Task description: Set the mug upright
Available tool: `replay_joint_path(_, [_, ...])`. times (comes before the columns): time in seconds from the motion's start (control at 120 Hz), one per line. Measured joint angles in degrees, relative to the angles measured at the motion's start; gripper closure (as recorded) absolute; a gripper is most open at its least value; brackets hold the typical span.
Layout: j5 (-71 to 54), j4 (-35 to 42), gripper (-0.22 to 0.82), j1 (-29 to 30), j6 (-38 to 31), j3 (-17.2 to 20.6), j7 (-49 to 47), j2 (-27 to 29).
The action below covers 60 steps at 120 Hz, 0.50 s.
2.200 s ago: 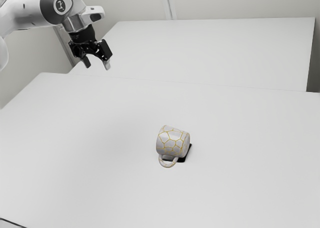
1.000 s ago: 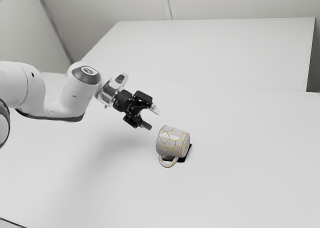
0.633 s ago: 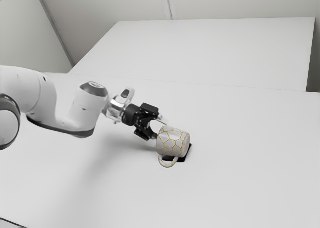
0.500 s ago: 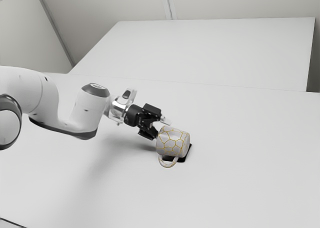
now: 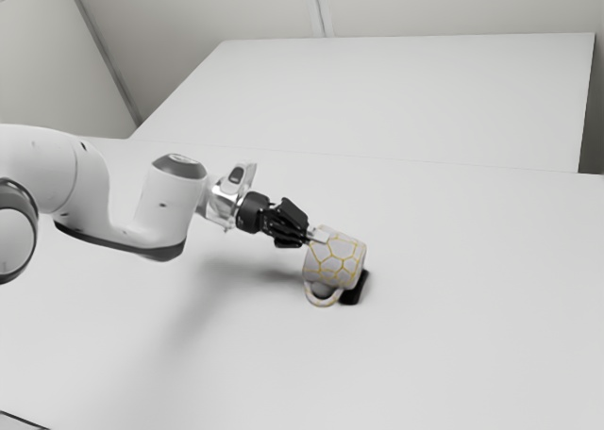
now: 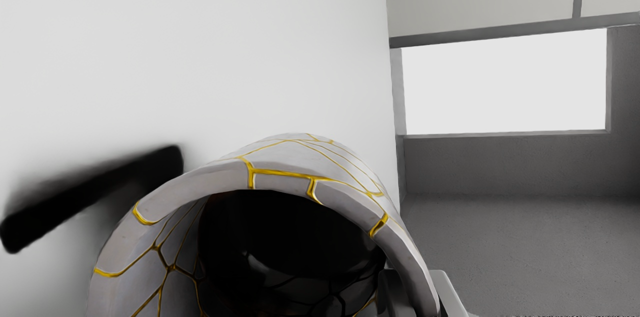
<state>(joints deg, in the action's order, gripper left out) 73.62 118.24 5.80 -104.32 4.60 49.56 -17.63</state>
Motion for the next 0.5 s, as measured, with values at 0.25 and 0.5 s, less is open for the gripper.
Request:
replay_joint_path(0.25, [-17.9,-2.0,0.78,0.7,-2.7,-0.1,-3.5,8.5])
replay_joint_path(0.5, [-49.4,-3.5,0.79,0.8,-7.6,-0.5,-13.3,13.6])
